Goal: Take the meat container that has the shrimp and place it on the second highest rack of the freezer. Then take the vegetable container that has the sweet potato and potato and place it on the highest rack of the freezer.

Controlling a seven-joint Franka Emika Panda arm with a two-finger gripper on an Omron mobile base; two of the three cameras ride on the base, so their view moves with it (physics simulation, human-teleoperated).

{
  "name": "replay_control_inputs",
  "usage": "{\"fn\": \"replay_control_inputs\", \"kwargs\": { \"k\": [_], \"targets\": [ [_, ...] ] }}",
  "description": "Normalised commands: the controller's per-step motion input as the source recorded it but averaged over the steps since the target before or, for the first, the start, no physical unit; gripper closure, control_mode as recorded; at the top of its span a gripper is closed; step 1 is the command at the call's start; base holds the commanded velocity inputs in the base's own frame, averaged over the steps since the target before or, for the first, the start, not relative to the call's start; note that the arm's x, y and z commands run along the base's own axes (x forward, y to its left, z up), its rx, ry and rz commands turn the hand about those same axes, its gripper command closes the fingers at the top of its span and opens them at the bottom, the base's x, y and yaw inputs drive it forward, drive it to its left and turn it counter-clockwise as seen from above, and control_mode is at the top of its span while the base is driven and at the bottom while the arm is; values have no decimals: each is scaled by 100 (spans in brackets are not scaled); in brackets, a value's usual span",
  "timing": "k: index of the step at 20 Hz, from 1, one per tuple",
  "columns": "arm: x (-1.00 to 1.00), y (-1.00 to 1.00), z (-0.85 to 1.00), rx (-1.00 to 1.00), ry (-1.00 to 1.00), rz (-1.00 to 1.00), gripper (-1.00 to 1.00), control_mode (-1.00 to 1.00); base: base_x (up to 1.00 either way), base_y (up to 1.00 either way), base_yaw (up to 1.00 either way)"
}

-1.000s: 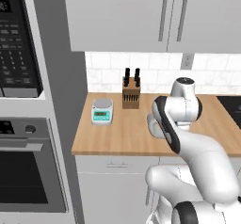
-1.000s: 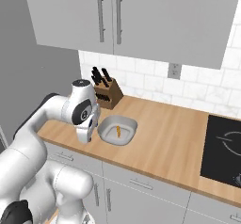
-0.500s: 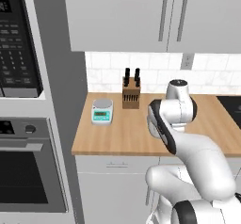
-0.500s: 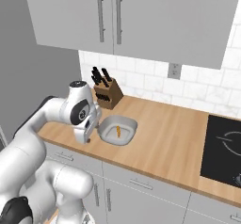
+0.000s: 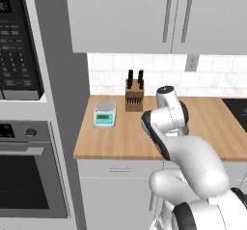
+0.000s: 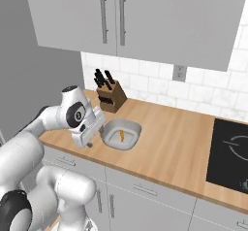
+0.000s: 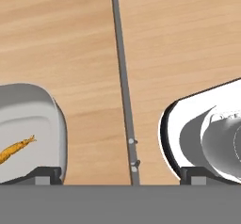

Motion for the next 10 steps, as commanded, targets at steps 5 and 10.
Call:
{"fn": "replay_control_inputs", "kwargs": {
  "k": [5,10],
  "targets": [
    [9,-3,-3,0,0,0,-100,-100,0,0,0],
    [27,-14,-9,0,0,0,-100,-100,0,0,0]
  ]
}}
